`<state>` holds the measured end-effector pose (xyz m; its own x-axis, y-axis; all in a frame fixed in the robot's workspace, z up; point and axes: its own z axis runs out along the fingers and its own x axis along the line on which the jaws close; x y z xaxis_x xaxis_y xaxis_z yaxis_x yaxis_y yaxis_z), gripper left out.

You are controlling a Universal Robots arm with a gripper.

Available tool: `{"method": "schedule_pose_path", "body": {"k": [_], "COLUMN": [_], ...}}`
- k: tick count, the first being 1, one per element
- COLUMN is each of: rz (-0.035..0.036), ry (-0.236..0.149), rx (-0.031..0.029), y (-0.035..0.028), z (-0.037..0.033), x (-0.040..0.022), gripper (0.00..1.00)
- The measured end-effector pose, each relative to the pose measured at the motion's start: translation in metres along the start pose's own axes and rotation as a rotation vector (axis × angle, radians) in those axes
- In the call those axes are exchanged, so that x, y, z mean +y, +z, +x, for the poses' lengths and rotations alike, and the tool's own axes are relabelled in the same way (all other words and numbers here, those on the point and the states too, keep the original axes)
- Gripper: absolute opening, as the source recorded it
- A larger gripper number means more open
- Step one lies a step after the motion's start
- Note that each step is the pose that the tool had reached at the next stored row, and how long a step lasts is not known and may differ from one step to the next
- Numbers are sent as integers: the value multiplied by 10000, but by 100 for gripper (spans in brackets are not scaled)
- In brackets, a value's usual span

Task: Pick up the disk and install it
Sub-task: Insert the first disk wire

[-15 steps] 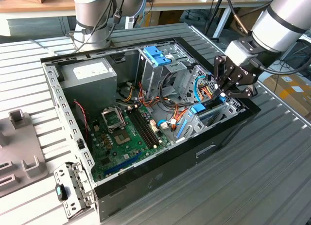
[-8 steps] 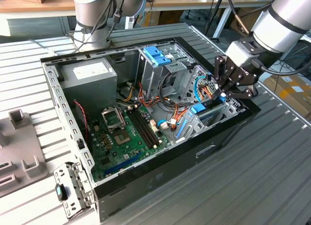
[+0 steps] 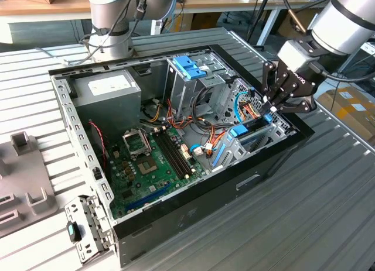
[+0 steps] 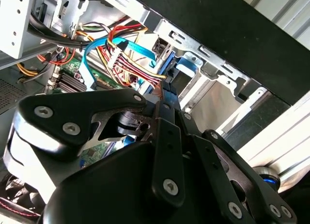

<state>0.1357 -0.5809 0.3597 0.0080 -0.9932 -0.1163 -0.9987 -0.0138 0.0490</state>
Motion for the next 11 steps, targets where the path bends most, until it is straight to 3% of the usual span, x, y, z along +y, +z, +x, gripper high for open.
{"method": "schedule_pose_path", "body": {"k": [11], "rz": [0], "ry": [-1], "rx": [0], "y": [-150], "z": [-17], "x": [-19], "gripper": [11]}}
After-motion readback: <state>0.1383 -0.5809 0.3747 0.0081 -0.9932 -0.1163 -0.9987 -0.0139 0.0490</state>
